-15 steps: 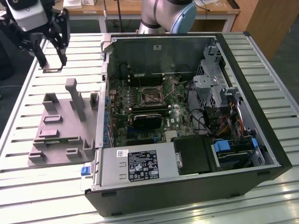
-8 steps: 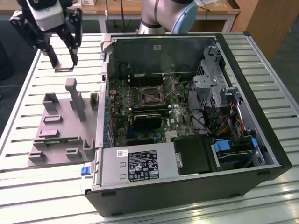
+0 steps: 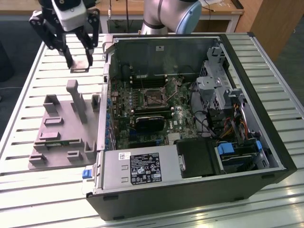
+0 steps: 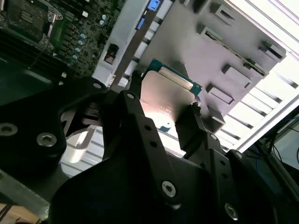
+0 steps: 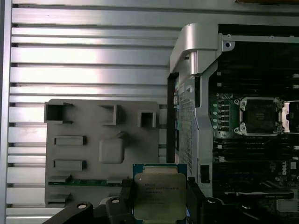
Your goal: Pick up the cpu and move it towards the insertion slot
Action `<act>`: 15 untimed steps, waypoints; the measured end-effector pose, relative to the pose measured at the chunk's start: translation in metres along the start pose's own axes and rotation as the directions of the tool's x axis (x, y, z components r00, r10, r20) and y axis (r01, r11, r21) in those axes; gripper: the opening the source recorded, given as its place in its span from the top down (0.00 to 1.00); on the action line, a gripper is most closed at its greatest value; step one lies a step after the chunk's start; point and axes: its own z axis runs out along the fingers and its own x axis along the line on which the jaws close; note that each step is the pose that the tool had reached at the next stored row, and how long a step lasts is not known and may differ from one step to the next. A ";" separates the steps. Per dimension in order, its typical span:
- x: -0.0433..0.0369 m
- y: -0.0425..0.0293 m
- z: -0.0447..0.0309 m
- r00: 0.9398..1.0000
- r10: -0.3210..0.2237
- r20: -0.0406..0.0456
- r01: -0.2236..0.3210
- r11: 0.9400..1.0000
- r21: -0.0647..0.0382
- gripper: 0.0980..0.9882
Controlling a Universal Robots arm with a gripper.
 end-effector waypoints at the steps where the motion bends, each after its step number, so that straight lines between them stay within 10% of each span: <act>1: -0.0045 0.0000 0.0001 1.000 0.000 -0.001 0.000 1.000 0.000 0.51; 15: -0.0685 0.0004 0.0020 1.000 0.001 -0.011 -0.001 1.000 0.000 0.51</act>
